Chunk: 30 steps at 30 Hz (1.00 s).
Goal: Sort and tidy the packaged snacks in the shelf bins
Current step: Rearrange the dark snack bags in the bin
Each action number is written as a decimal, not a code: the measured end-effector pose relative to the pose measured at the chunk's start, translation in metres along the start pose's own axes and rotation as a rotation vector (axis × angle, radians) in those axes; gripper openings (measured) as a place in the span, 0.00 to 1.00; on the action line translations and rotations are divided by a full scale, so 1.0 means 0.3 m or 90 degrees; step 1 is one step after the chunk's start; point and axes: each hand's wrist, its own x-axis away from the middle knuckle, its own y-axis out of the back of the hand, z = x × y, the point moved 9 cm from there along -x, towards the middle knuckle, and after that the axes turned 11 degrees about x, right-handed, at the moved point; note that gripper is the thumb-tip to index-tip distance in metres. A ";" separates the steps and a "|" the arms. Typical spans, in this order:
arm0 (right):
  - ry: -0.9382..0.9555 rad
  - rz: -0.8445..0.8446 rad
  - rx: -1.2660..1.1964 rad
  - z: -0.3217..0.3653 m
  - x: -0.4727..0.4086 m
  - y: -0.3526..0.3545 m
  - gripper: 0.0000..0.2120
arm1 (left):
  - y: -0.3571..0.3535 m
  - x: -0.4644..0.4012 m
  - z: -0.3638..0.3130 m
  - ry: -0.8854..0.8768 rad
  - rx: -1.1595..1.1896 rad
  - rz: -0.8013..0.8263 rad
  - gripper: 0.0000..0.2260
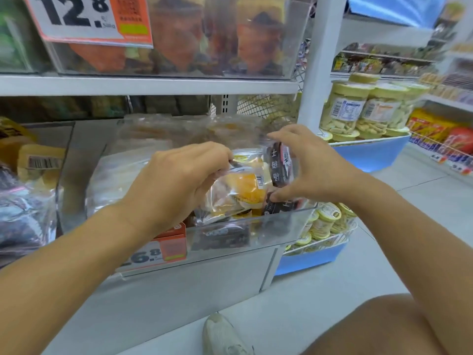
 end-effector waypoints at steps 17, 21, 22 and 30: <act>0.042 0.077 0.069 0.145 -0.009 -0.008 0.13 | 0.153 0.066 -0.024 -0.077 -0.026 -0.132 0.03; 0.075 -0.099 0.120 0.211 0.011 0.203 0.17 | 0.290 0.116 0.025 -0.058 -0.028 -0.175 0.03; 0.093 -0.150 0.136 0.253 0.011 0.250 0.17 | 0.334 0.138 0.046 -0.049 -0.024 -0.187 0.04; 0.423 -0.418 0.077 0.743 -0.087 0.225 0.25 | 0.657 0.444 0.241 0.086 -0.156 -0.232 0.05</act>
